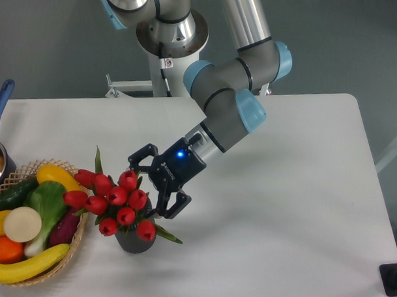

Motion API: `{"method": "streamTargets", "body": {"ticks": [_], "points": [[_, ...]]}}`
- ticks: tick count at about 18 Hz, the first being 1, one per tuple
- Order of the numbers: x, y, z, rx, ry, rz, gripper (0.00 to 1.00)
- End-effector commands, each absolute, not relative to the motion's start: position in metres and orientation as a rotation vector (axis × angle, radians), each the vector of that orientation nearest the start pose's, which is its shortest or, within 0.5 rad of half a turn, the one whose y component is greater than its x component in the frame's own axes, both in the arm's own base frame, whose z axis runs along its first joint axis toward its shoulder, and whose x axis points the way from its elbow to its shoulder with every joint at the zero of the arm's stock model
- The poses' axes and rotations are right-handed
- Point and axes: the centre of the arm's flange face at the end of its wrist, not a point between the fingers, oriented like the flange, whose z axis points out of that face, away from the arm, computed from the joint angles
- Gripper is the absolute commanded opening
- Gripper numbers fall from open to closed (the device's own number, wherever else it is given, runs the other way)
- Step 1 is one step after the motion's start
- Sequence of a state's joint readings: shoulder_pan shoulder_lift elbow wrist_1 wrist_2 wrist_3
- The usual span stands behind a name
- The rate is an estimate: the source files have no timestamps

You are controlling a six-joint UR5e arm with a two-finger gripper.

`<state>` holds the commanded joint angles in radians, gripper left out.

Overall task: Pick up the flowers from the vase
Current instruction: 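Close the gripper around the tulip stems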

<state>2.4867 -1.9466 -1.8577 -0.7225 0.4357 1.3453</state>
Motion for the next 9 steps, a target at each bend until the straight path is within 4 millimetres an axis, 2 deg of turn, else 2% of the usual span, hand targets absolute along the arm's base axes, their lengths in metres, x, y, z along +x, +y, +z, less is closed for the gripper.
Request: {"method": "streamTargets", "body": {"ticks": [2, 3, 5, 8, 9], "points": [[-0.3152, 0.5274, 0.2970, -1.940, 0.554, -0.374, 1.00], [-0.3154, 0.5275, 0.2962, -1.941, 0.551, -0.377, 0.94], [-0.3156, 0.5277, 0.2953, -1.941, 0.552, -0.377, 0.76], [-0.3159, 0.5279, 0.2910, -1.944, 0.547, -0.386, 0.63], [-0.3165, 0.5284, 0.2899, -1.945, 0.546, -0.388, 0.62]]}}
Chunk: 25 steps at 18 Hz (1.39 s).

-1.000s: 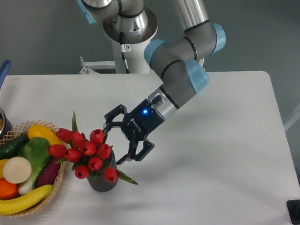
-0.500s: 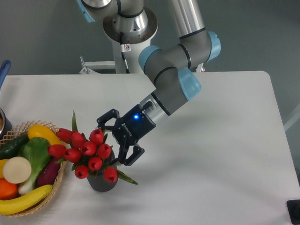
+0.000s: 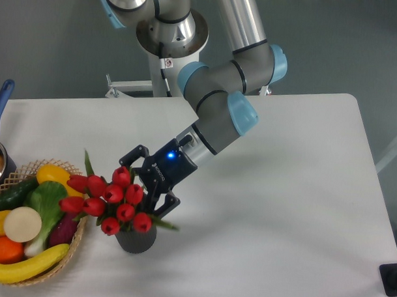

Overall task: Pick up the flowers from the vase
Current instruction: 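Close the gripper around the tulip stems, then lift the gripped tulips up out of the black vase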

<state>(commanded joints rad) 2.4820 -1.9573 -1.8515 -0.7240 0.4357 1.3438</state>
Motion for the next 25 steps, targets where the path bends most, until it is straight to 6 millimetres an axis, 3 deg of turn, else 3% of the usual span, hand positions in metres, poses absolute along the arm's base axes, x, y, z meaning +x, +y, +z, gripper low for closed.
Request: {"method": "streamTargets", "body": {"ticks": [13, 22, 25], "points": [[-0.316, 0.528, 0.291, -1.942, 0.539, -0.391, 0.33], [-0.326, 0.519, 0.300, -1.929, 0.507, -0.383, 0.34], [-0.327, 0.511, 0.328, -1.913, 0.458, -0.382, 0.34]]}}
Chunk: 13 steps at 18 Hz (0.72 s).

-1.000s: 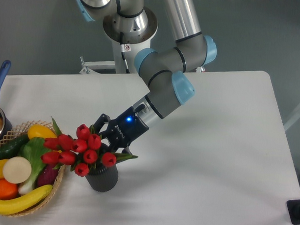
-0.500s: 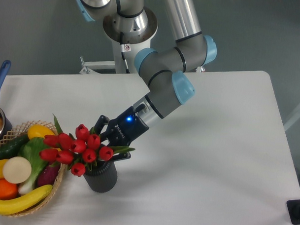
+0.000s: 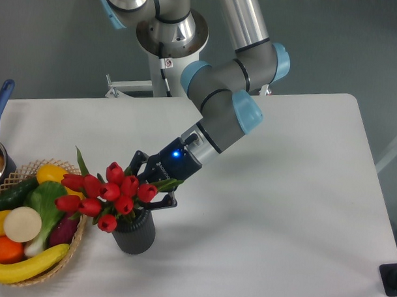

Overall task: Pick up the flowers from the vase
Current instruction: 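Lift the gripped tulips up out of the black vase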

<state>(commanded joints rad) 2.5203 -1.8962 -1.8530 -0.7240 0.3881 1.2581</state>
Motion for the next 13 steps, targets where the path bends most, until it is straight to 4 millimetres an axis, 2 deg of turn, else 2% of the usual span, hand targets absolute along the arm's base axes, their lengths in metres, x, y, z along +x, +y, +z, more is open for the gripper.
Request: {"method": "streamTargets", "body": {"ticks": [8, 13], "points": [[-0.324, 0.499, 0.391, -1.875, 0.387, -0.373, 0.34], [-0.322, 0.501, 0.413, -1.840, 0.381, -0.385, 0.34]]}}
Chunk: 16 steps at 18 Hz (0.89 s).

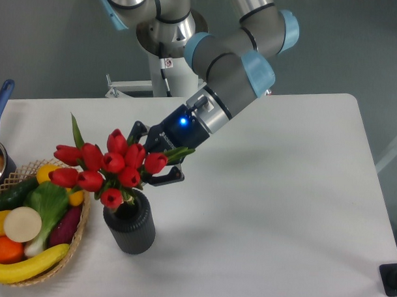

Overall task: Pick up the flowers from the vase
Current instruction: 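Lift the gripped tulips up out of the black vase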

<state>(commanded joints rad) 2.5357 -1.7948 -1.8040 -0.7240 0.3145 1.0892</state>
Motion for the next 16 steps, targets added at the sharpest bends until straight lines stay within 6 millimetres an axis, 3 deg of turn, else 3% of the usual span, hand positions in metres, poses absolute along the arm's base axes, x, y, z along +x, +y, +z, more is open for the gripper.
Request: {"method": "streamTargets", "body": {"ticks": [6, 12, 16], "points": [[-0.324, 0.510, 0.459, -1.809, 0.357, -0.400, 0.34], [-0.329, 0.512, 0.479, -1.796, 0.343, -0.402, 0.34], [-0.334, 0.514, 0.507, -1.791, 0.318, -0.401, 0.34]]}}
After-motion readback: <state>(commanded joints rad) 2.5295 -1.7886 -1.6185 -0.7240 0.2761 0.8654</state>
